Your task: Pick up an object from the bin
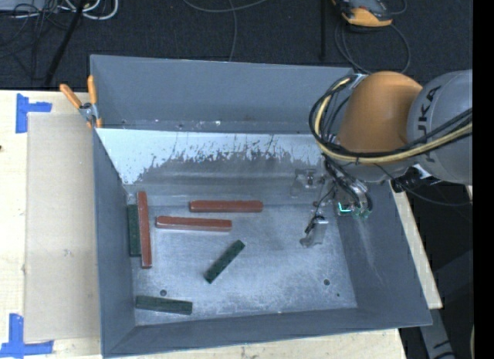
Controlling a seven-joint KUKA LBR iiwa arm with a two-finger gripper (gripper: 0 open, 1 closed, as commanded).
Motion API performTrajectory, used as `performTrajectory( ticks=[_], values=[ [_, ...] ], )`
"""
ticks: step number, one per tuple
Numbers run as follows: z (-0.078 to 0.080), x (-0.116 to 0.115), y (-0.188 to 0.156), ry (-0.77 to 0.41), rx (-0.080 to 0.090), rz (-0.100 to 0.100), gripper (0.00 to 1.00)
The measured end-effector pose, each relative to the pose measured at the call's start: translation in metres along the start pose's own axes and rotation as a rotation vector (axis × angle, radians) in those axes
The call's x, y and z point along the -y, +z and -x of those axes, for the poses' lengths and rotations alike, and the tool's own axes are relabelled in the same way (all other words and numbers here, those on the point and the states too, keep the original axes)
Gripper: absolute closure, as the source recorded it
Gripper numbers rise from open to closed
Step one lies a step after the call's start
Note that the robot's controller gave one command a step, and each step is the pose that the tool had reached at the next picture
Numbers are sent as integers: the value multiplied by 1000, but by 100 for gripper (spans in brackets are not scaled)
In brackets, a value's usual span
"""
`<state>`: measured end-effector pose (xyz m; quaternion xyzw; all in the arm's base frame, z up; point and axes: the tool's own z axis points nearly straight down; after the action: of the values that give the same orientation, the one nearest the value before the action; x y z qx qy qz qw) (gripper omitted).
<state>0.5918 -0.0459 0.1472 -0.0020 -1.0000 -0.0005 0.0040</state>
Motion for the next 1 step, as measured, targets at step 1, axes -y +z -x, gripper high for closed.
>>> performTrajectory(
  ticks=[1],
  values=[
    [14,-49,66,-40,2,2,0]
  ],
)
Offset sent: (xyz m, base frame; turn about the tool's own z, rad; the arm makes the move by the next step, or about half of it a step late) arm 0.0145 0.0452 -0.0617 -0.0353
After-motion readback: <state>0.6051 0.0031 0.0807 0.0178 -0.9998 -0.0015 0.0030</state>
